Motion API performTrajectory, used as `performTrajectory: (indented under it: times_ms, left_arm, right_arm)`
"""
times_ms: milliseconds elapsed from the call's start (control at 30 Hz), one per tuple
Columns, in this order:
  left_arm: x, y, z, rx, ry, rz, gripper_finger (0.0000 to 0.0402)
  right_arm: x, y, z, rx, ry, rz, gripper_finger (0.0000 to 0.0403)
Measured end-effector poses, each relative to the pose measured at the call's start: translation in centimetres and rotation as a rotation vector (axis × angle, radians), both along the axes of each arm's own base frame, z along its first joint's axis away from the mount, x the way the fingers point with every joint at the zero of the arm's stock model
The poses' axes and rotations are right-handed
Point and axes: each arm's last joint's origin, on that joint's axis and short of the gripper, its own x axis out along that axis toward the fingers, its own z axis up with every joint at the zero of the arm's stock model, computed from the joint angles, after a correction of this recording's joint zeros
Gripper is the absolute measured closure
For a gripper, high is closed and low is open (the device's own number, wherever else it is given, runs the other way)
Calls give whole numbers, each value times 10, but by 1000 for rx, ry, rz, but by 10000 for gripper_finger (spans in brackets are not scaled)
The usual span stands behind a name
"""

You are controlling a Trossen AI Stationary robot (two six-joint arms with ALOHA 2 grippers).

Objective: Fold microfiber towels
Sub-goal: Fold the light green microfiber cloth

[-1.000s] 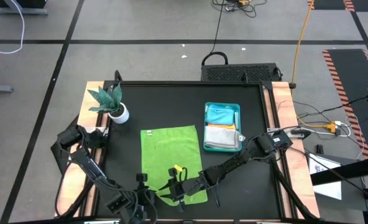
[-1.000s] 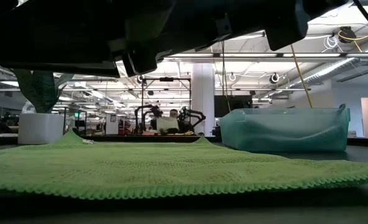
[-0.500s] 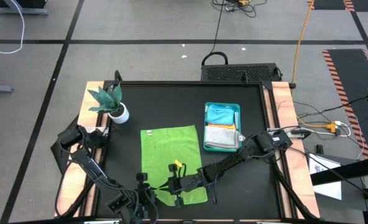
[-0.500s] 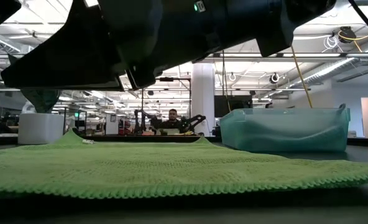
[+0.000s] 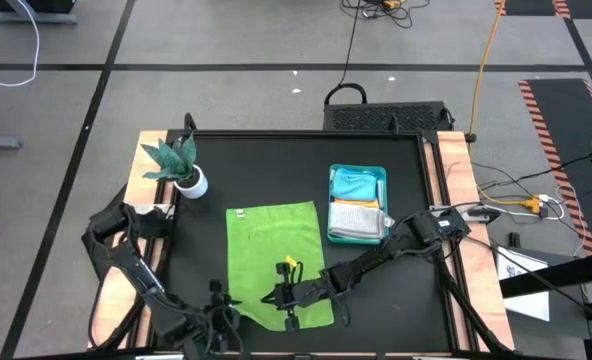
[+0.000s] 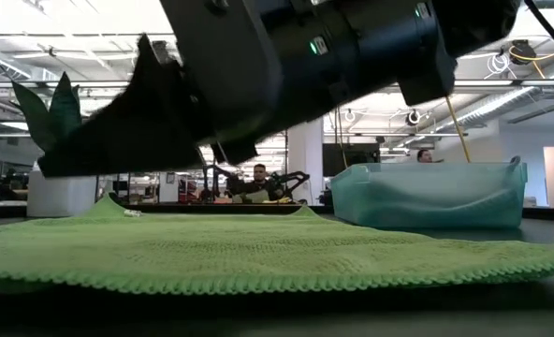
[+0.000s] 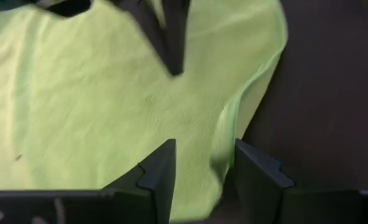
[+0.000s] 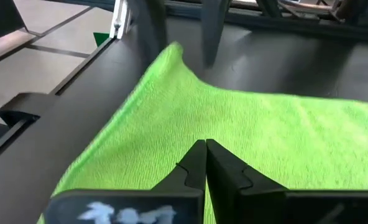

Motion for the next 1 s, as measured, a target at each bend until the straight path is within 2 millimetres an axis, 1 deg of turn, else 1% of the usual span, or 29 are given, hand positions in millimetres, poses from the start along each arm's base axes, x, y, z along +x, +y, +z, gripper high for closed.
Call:
performTrajectory:
  times_ms: [100,200,367,500,600,767,833,1000]
  left_arm:
    - [-10,1,0,33,-10,43,247]
    - [-15,-1,-2,39,-45,54,247]
    - [-20,-7,-15,-32,-137,21,247]
    - [-22,-10,-30,-103,-186,-40,247]
    - [-23,-9,-36,-110,-209,-66,247]
    - [-22,-8,-34,-67,-277,-44,248]
    - [-23,-8,-34,-54,-301,-41,251]
    - [-30,-12,-33,-42,-347,-39,286]
  right_arm:
    - [-3,-1,-4,6,-12,1,402]
    - [-4,-2,-4,11,-25,3,402]
    - [-4,-2,0,-22,-32,18,403]
    - [-6,1,9,-39,-51,32,403]
    - [-7,1,14,-57,-52,41,403]
    - [-12,0,26,-89,-2,50,403]
    - [-16,1,35,-103,27,55,403]
    - [-35,12,55,-164,113,110,403]
